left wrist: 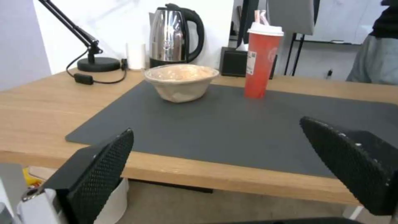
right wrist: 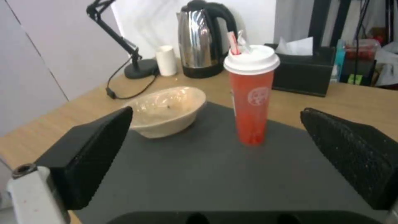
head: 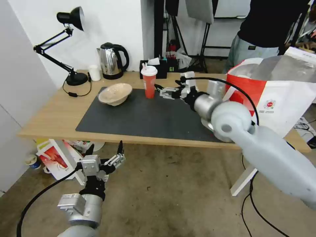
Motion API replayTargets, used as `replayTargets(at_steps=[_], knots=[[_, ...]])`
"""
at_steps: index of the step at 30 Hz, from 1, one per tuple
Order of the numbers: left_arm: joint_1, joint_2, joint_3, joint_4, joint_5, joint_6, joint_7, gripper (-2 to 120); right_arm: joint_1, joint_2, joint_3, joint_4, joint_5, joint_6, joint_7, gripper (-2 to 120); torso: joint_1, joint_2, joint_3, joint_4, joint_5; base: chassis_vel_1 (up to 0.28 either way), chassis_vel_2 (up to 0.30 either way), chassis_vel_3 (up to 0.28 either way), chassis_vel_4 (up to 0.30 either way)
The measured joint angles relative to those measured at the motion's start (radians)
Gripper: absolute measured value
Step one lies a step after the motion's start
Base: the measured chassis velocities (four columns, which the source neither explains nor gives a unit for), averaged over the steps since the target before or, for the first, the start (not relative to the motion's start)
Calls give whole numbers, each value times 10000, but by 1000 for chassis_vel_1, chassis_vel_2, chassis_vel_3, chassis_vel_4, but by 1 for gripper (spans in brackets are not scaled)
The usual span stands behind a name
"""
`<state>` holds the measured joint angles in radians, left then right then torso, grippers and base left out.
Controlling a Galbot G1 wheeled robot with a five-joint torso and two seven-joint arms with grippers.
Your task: Pick up the trash from the table and place it into the takeout bag.
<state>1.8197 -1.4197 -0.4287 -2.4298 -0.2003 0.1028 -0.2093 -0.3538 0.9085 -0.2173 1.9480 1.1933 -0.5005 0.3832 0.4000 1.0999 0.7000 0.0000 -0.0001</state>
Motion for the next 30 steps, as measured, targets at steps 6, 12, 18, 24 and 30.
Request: replayTargets(at_steps=[6, 12, 18, 24, 30], knots=[[-11, -75, 47, 13, 26, 0, 0, 100, 392, 336, -320, -353, -64, -310, 262, 100, 0, 0, 0, 0, 0, 0, 0, 0, 0], [0, -78, 93, 13, 44, 0, 6, 100, 654, 637, -534, -777, -235, -600, 400, 100, 0, 2, 0, 0, 1, 0, 0, 0, 0], [-2, -38, 122, -16, 44, 0, 20, 100, 1028, 986, -682, -1586, -467, -712, 401, 100, 0, 2, 0, 0, 2, 0, 0, 0, 0], [-8, -32, 129, -24, 47, 6, 22, 100, 1538, 1387, -777, -2530, -535, -691, 242, 100, 0, 1, 0, -1, 0, 0, 0, 0, 0], [-15, -77, 195, -10, 104, 10, 22, 100, 1874, 1874, -824, -3492, -696, -681, -63, 100, 0, 1, 0, 0, 0, 0, 0, 0, 0]])
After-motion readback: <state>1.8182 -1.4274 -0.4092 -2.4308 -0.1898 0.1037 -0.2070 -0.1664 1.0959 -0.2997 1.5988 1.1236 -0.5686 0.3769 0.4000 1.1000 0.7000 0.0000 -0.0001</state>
